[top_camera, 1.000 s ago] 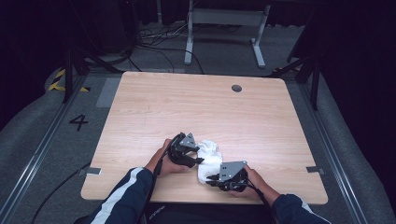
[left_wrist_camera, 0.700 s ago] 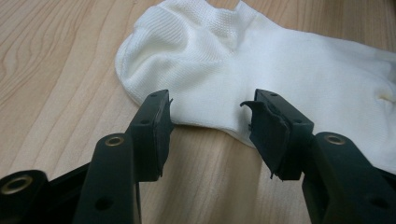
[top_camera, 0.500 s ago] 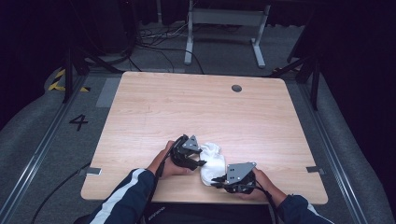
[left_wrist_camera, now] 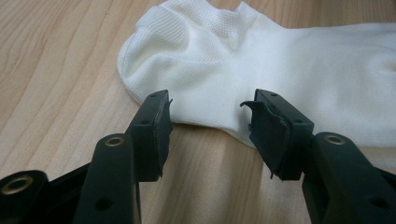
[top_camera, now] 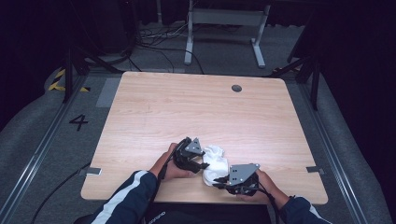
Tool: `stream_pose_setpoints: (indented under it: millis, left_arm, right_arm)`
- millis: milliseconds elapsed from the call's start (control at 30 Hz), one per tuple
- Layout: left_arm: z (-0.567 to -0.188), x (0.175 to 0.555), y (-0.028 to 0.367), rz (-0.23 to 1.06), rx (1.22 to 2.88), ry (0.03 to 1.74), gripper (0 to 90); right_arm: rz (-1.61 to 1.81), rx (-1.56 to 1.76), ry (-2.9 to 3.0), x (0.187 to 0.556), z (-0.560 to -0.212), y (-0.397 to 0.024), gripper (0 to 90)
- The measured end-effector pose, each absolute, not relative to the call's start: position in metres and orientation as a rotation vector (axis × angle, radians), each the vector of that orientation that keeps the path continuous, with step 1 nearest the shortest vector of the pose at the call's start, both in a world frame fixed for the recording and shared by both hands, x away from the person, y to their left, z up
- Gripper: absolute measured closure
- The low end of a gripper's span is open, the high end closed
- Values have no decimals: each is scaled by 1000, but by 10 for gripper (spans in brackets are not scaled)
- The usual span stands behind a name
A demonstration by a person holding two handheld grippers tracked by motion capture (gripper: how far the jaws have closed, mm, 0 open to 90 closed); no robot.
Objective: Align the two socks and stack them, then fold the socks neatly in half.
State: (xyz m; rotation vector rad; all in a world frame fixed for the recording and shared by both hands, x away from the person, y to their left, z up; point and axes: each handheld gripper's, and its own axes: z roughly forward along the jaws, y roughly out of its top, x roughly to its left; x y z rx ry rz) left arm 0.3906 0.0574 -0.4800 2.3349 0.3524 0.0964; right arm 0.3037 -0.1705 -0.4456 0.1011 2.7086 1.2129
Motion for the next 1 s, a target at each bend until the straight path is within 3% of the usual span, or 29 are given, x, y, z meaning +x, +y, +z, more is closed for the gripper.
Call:
stream_pose_setpoints:
  millis: [633, 1000]
  left_arm:
    - [-480, 387, 48, 68, 2335, 323, 450]
    - [-460, 394, 68, 203, 2247, 451, 402]
  right_arm:
    - [1267, 182, 2655, 304, -436, -187, 841]
    - [1292, 150, 2664, 299, -432, -186, 841]
